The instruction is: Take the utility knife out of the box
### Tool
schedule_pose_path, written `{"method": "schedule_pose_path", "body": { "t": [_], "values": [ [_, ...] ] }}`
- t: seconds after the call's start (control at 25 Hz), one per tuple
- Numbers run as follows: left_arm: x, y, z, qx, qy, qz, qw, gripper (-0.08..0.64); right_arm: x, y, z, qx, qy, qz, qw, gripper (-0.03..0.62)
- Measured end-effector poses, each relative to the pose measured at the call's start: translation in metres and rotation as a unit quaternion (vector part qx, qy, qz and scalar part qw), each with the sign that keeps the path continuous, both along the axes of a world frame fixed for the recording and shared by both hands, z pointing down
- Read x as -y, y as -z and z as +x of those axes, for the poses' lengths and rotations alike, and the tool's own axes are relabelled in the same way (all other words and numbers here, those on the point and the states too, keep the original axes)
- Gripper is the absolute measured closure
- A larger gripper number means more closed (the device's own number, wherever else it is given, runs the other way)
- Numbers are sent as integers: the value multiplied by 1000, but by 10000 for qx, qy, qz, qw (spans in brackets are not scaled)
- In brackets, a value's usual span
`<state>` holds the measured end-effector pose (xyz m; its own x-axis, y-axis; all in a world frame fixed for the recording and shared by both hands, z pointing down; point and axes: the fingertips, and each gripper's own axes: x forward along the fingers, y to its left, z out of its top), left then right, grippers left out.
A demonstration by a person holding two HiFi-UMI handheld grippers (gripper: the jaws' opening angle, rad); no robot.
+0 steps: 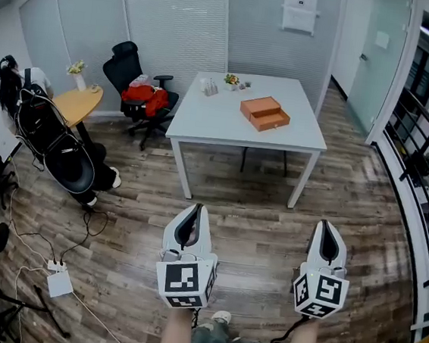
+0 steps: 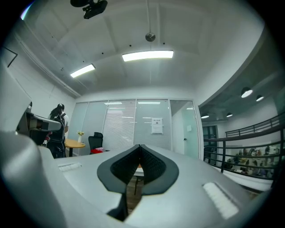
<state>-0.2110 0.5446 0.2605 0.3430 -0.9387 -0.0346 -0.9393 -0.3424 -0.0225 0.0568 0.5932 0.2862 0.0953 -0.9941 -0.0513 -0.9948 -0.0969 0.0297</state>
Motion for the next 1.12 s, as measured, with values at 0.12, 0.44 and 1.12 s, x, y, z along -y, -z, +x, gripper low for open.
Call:
{"method": "schedule_pose_path", "body": {
  "t": [0.12, 0.44, 1.12],
  "values": [
    [16, -3, -5, -22, -15, -29, 10000, 560, 15, -1, -5, -46, -24, 19, 10000, 556],
    [62, -7, -26, -29, -43, -22, 10000, 560, 56, 1, -27, 70, 107, 214, 9997, 385],
    [131, -30, -27, -59, -29, -325, 9995, 560, 129, -20, -45, 43, 575, -149, 9982, 192]
  ]
}}
